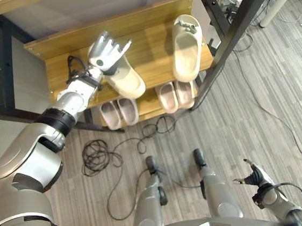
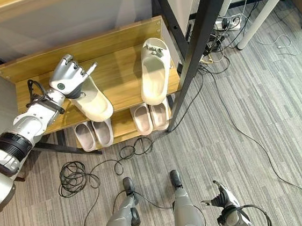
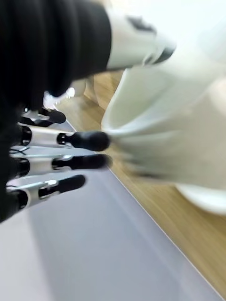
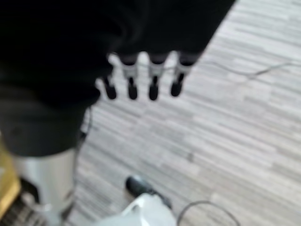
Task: Arrange the slippers neatly on the shoe rack.
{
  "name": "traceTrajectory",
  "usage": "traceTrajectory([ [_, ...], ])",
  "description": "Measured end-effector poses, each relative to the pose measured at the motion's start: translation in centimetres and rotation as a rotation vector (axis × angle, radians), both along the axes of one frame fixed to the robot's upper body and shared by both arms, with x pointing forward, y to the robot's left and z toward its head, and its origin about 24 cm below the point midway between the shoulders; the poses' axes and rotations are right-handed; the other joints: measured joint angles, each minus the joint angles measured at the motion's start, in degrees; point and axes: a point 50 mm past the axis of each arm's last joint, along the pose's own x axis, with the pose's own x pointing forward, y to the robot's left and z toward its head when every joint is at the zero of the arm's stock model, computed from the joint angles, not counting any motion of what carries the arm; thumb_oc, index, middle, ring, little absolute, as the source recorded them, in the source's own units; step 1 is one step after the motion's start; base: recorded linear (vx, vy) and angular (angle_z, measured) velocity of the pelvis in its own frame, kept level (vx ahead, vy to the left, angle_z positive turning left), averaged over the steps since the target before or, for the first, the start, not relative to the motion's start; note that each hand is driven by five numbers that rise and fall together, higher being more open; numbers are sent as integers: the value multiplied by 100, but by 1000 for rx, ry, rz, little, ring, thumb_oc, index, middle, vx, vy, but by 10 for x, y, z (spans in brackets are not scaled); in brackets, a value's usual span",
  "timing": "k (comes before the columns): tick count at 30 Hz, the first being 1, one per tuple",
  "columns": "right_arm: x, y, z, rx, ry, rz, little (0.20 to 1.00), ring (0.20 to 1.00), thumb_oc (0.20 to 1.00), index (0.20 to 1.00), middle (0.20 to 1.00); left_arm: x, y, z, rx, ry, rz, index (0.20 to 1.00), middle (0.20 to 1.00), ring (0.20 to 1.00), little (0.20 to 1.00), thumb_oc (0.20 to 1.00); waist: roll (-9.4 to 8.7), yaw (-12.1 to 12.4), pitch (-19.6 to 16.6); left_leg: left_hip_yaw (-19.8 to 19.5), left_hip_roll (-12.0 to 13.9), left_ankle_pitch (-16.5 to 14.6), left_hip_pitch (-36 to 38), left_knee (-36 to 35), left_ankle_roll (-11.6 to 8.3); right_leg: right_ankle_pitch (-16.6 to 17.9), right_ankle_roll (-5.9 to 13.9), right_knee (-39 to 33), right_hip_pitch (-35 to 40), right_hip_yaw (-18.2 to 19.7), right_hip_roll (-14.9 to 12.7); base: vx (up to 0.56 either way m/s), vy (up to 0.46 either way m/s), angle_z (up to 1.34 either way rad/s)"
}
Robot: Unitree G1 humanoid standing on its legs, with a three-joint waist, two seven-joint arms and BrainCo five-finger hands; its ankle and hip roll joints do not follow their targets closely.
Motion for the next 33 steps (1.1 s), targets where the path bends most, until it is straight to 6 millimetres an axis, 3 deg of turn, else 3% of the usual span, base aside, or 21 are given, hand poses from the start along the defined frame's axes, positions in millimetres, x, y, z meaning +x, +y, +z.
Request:
traceTrajectory([
  [7, 4, 3, 3, 11, -23, 7, 1000, 1000, 1000, 1000, 1000, -6, 22, -9, -130, -4, 90, 1000, 1000, 1000, 1000, 1000, -78, 20, -19, -2, 6, 21, 23, 2, 30, 1, -1, 2, 25, 0, 7, 0, 0, 0],
  [18, 4, 4, 3, 11, -22, 6, 1000, 1000, 1000, 1000, 1000, -3, 23, -22, -222, 45, 129, 1000, 1000, 1000, 1000, 1000, -159, 14, -97, 1, 8, 19, 34, 32, 26, 9, -12, 16, 37, 7, 7, 0, 0, 0],
  [19, 5, 4, 3, 12, -23, 6, 1000, 1000, 1000, 1000, 1000, -3, 21, -23, -233, 48, 124, 875, 875, 875, 875, 875, -158, 15, -97, 2, 8, 19, 31, 32, 26, 10, -12, 19, 32, 9, 7, 0, 0, 0],
  [20, 5, 4, 3, 13, -23, 6, 1000, 1000, 1000, 1000, 1000, -2, 19, -23, -237, 50, 120, 200, 200, 200, 200, 200, -156, 14, -98, 4, 8, 19, 30, 32, 26, 10, -12, 21, 30, 12, 7, 0, 0, 0],
  [33, 5, 5, 3, 10, -21, 3, 1000, 1000, 1000, 1000, 1000, 2, 3, -31, -284, 81, 109, 200, 200, 200, 200, 200, -153, 2, -220, 25, 7, -4, 1, 43, 3, 4, -15, 70, -40, 39, 8, 0, 0, 0],
])
